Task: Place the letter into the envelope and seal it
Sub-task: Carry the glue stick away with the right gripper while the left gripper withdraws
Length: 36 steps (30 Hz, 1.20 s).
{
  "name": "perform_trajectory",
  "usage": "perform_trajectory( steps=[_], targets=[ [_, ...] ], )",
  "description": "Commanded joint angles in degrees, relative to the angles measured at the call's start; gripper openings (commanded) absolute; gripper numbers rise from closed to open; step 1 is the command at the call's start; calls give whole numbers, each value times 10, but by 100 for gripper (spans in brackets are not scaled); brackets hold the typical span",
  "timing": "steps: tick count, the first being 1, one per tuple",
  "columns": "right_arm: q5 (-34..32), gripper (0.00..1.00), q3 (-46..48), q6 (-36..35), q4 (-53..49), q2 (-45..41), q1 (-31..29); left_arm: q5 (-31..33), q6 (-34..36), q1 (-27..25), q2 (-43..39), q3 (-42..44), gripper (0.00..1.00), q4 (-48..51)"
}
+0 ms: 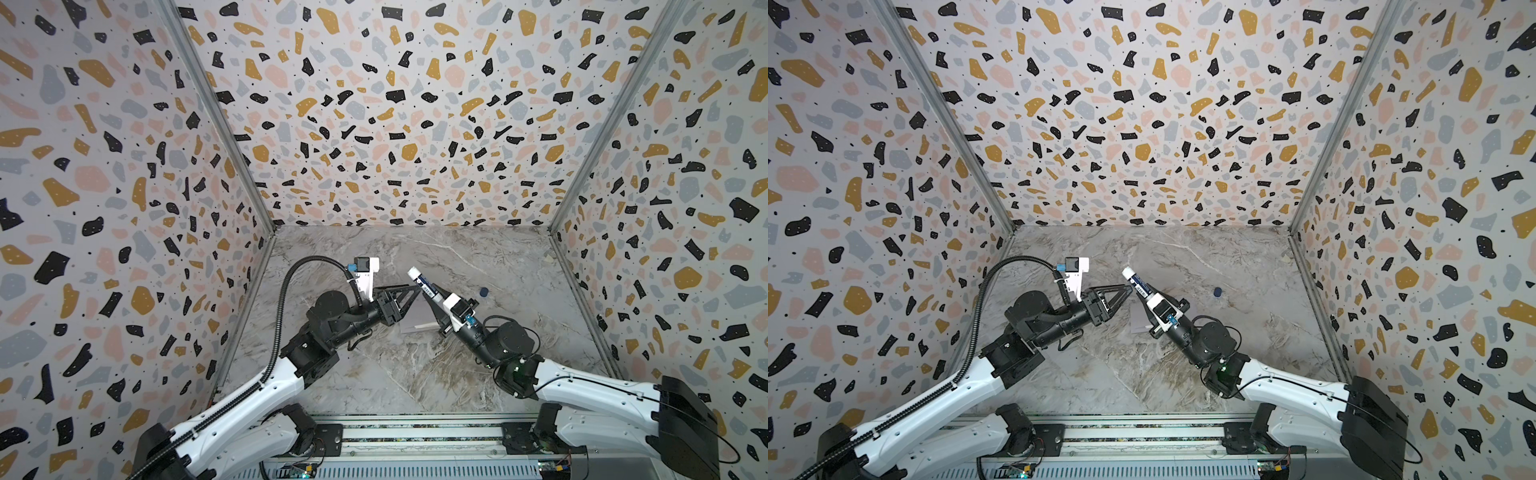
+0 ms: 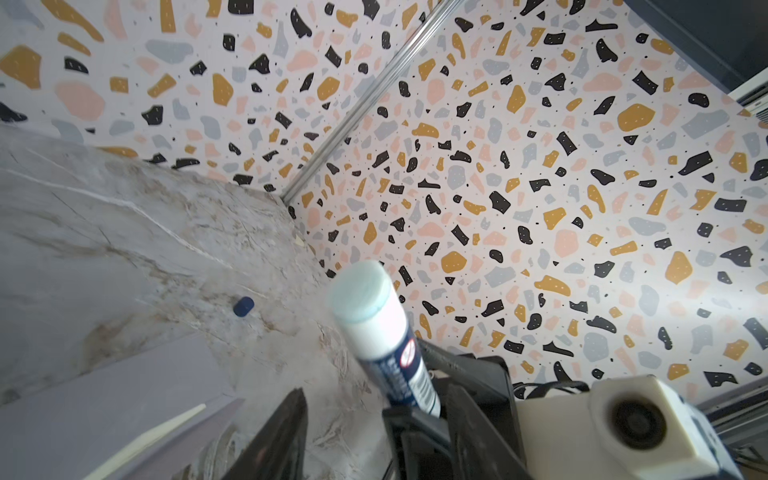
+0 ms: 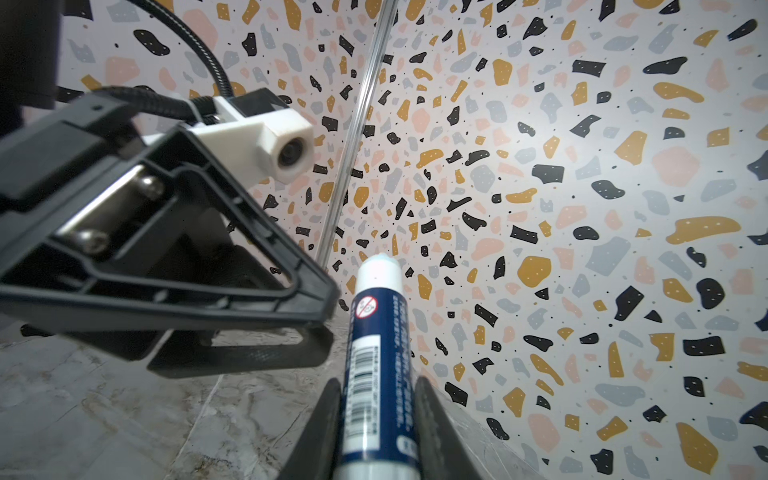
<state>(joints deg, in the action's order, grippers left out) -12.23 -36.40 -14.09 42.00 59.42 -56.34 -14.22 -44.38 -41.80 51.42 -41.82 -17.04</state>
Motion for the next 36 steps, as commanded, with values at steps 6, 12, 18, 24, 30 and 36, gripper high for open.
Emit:
perform_trajectory(
  steps=[6, 12, 18, 24, 30, 36],
  targets=[
    [-30, 0, -241, 154, -529, 36, 84, 56, 81, 2, -4, 4, 58, 62],
    [34, 0, -352, 119, -730, 112, 123, 48, 85, 1, 33, 23, 52, 65],
    [62, 0, -422, 133, -844, 178, 160, 44, 86, -4, 79, 48, 42, 40],
    [70, 0, -443, 134, -891, 203, 163, 48, 107, -32, 156, 54, 31, 9],
    [102, 0, -461, 135, -916, 227, 166, 56, 130, -52, 241, 50, 21, -20],
    [106, 0, -468, 141, -915, 237, 175, 55, 136, -59, 324, 46, 20, -56]
  ],
)
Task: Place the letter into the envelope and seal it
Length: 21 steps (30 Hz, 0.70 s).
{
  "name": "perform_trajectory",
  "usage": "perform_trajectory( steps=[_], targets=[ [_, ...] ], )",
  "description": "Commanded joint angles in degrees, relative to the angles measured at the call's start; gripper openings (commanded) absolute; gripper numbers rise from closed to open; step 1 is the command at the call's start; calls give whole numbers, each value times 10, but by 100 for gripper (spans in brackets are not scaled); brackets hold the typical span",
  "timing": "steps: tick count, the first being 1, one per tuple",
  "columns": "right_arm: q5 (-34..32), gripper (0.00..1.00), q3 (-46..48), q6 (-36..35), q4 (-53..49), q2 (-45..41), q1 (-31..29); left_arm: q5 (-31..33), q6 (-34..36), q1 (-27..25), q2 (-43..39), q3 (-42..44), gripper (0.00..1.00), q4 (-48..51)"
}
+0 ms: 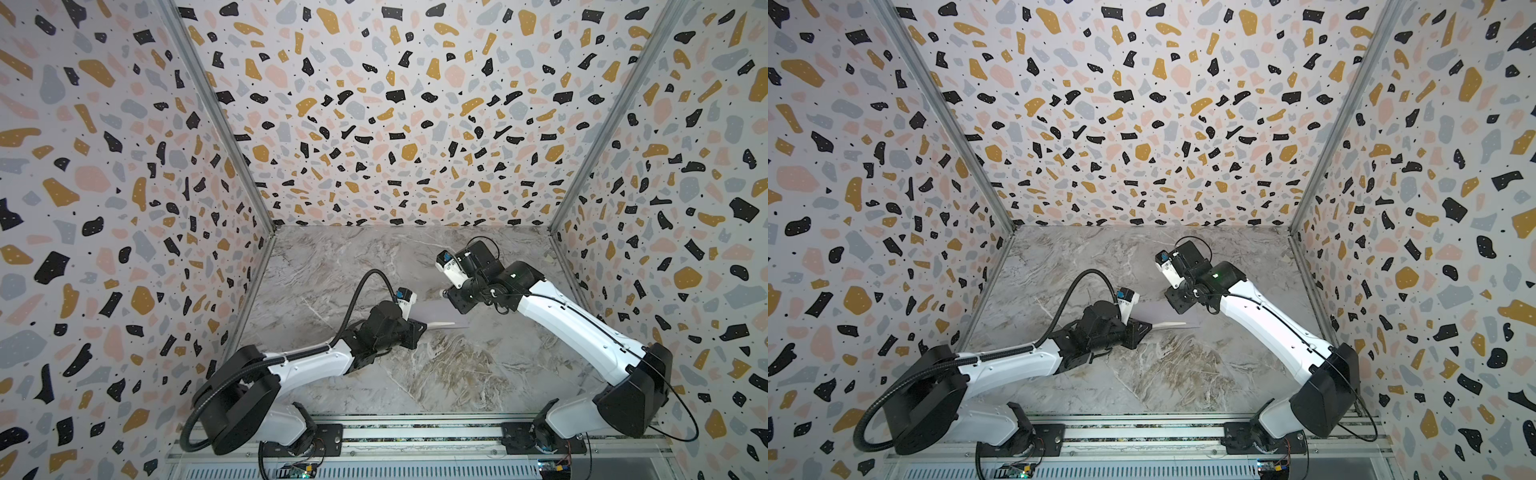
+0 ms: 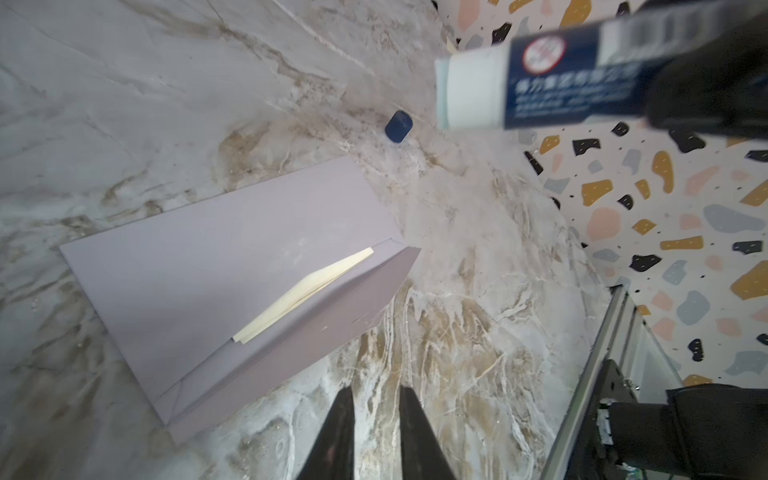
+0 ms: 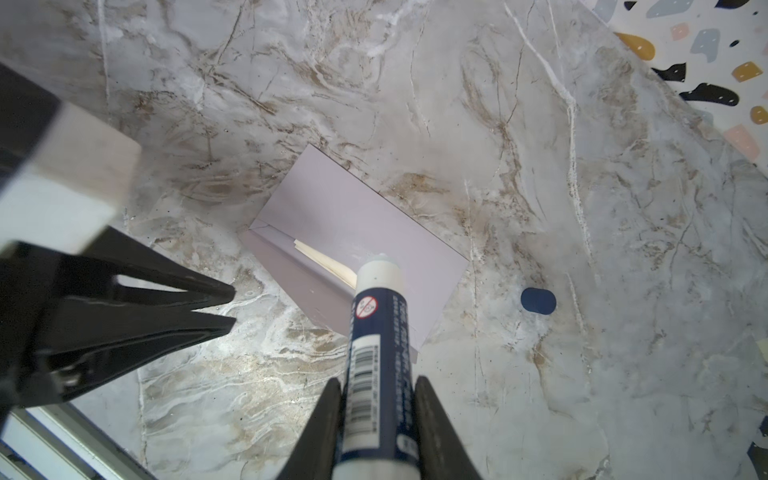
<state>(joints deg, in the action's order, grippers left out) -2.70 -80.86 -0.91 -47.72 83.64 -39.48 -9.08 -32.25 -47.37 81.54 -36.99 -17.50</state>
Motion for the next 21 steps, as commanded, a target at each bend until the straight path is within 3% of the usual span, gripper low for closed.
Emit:
perform_trajectory(
  steps=[1, 8, 21],
  targets=[
    [12, 0, -23, 10, -16, -5, 9, 2, 15, -4, 36, -3, 19, -58],
    [-11, 0, -13, 13, -16, -4, 16, 2, 10, -4, 85, -10, 17, -101],
    [47, 0, -16, 0, -27, 6, 33, -10, 5, -7, 137, 13, 12, -102]
  ],
)
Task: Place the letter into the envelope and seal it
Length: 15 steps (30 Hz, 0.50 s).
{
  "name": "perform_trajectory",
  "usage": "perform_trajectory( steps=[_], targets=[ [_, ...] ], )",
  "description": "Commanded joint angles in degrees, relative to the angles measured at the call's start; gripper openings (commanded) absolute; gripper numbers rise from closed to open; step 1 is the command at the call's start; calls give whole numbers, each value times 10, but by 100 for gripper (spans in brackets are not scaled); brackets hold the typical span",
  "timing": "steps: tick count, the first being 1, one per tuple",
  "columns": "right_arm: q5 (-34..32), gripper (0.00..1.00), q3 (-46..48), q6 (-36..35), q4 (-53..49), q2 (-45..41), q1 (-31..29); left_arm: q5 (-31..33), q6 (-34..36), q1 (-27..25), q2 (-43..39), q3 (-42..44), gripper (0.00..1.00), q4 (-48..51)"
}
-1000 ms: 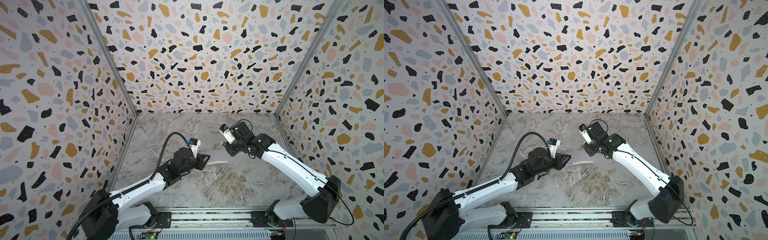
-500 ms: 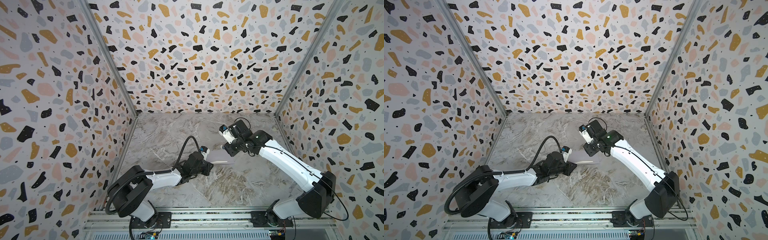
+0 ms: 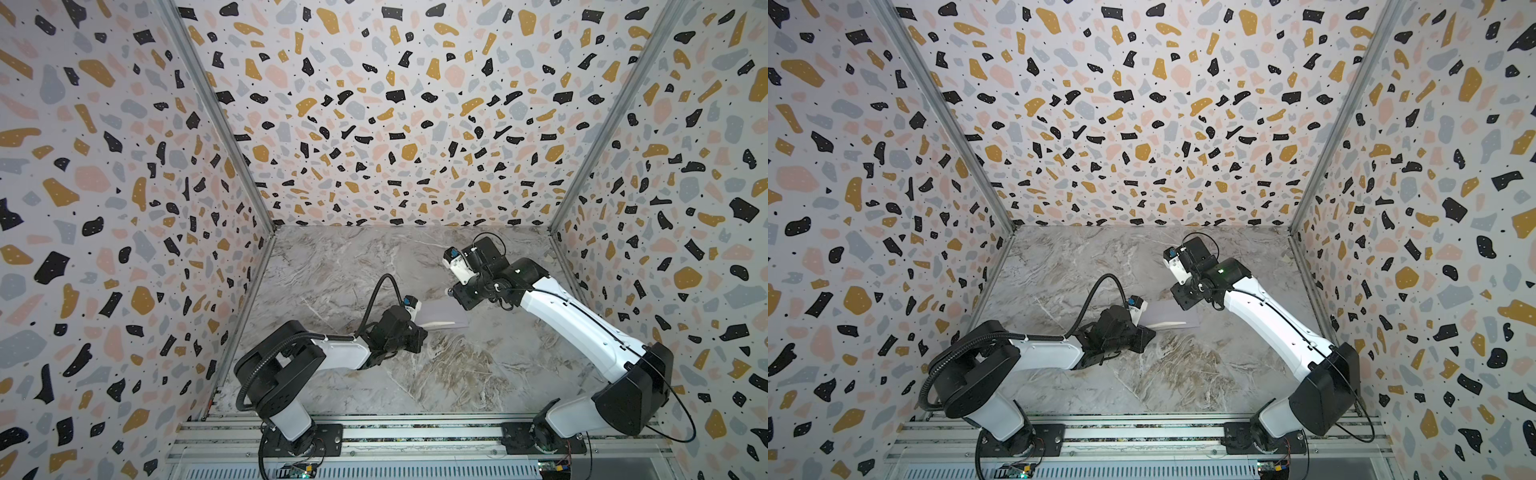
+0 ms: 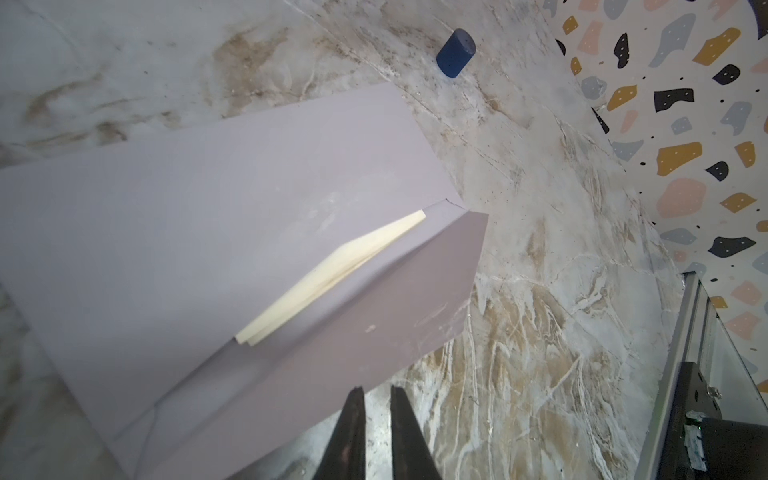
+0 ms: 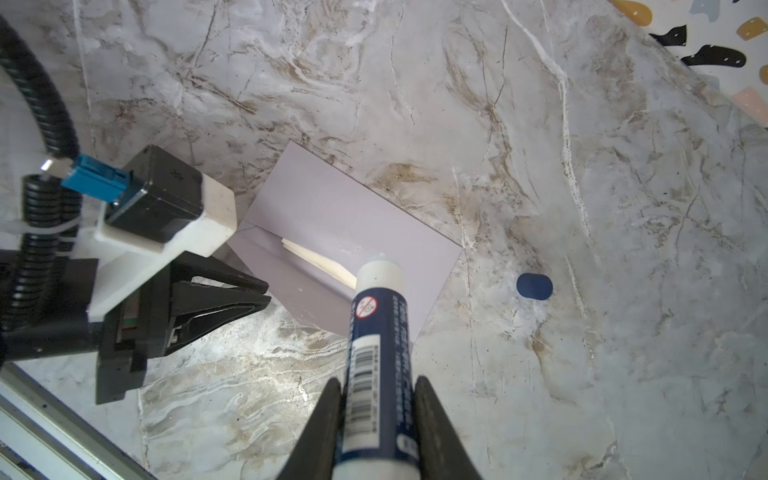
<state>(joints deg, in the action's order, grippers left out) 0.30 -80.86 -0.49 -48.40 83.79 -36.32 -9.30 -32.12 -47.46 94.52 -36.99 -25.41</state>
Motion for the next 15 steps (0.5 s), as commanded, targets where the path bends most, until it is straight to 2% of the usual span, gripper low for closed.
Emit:
perform_trajectory(
  steps=[1, 6, 9, 15],
  targets=[
    [17, 0, -18, -2, -24, 8, 1, -8, 2, -7, 8, 16, 12, -23],
    [33, 0, -24, 2, -38, 26, 0, -7, -14, -13, 5, 39, 11, -40],
    [17, 0, -28, 6, -41, 34, 0, -9, -21, -15, -2, 48, 8, -46],
    [-9, 0, -32, 10, -39, 33, 1, 24, -1, -15, -119, 14, 13, 18]
  ],
)
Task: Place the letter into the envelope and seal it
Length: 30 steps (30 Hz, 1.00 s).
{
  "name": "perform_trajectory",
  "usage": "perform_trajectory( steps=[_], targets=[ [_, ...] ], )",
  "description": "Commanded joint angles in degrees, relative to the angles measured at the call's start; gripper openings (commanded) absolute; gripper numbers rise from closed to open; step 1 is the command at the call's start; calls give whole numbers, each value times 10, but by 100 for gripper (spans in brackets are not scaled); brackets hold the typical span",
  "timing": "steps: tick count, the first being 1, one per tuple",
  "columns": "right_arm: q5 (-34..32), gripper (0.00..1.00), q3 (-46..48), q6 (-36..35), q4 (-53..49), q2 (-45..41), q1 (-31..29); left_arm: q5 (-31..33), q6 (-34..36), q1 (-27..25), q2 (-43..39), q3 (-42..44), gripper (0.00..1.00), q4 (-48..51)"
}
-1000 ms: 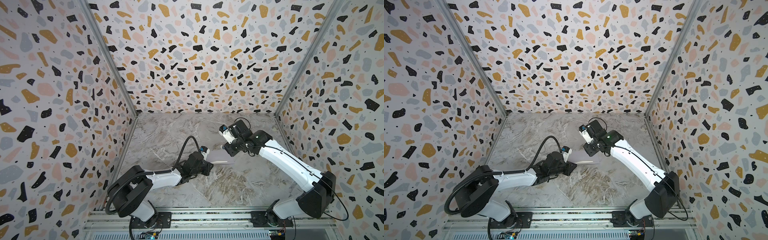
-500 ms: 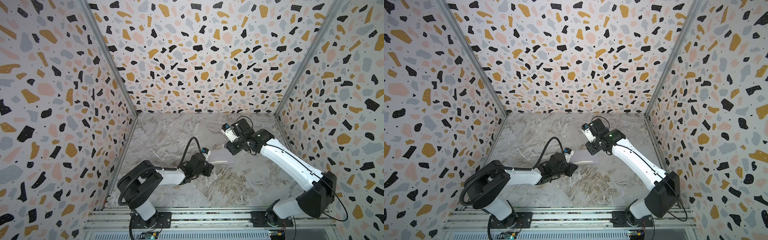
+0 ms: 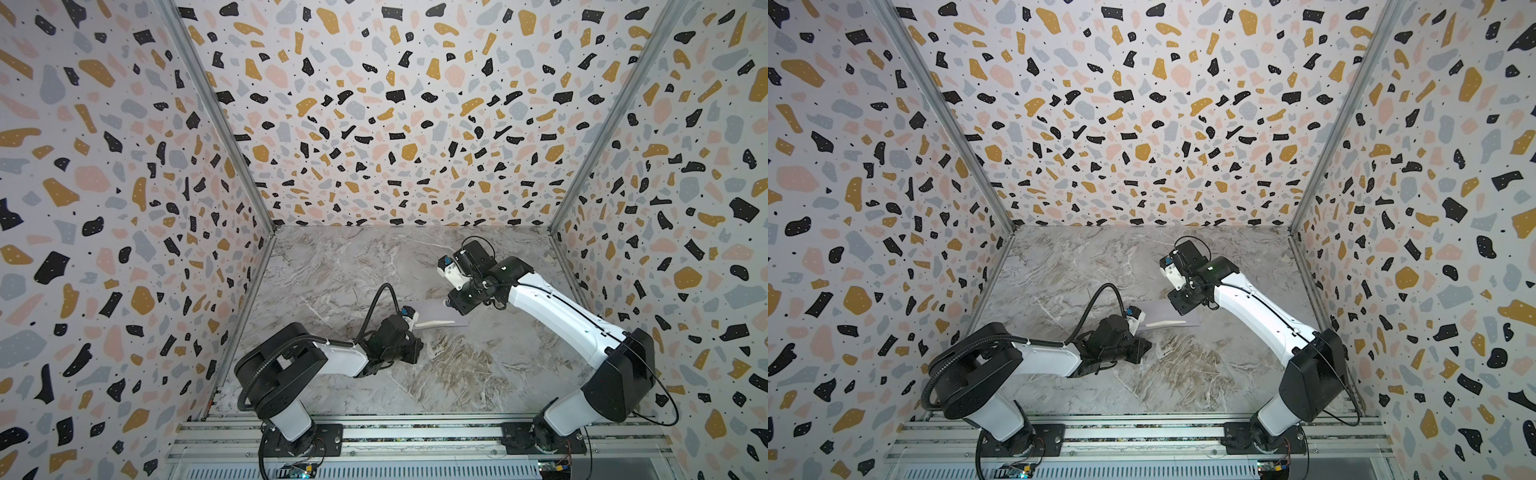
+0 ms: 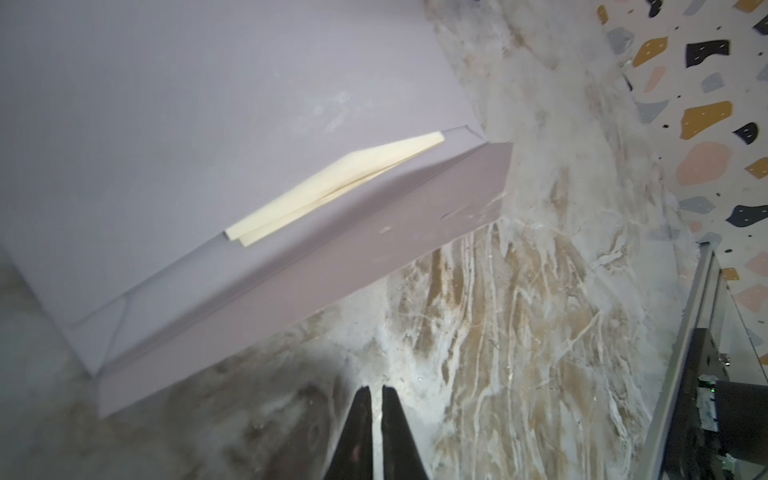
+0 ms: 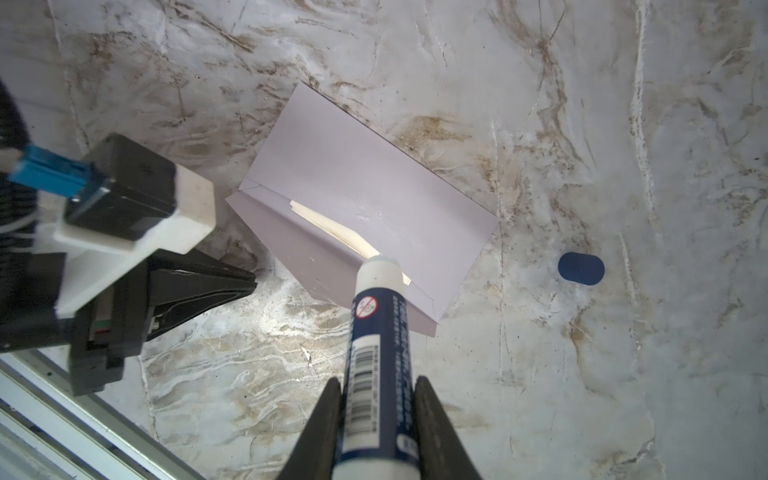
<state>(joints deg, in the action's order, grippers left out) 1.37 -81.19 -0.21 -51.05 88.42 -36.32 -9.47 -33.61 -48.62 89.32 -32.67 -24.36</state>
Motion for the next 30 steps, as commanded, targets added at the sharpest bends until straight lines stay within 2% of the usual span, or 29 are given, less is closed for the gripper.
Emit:
perform_trajectory(
  steps=[1, 4, 7, 10, 14, 19, 30],
  targets=[
    [-26, 0, -27, 8, -11, -16, 1, 36, 20, -2, -86, -36, 14, 20],
    [-26, 0, -23, 6, -8, -25, 3, 78, 32, -2, -142, -48, 21, 41],
    [-19, 0, -25, 4, -9, -28, 3, 90, 46, 7, -152, -64, 24, 53],
    [-10, 0, -32, 2, -18, -24, 4, 79, 57, 20, -114, -92, 23, 77],
    [-8, 0, -36, 3, -25, -22, 3, 29, 63, 29, -42, -128, 18, 81],
    [-9, 0, -36, 2, -27, -24, 4, 13, 71, 30, 28, -148, 13, 75],
    [3, 0, -31, 2, -21, -20, 5, -2, 61, 29, 82, -114, 10, 30]
  ],
)
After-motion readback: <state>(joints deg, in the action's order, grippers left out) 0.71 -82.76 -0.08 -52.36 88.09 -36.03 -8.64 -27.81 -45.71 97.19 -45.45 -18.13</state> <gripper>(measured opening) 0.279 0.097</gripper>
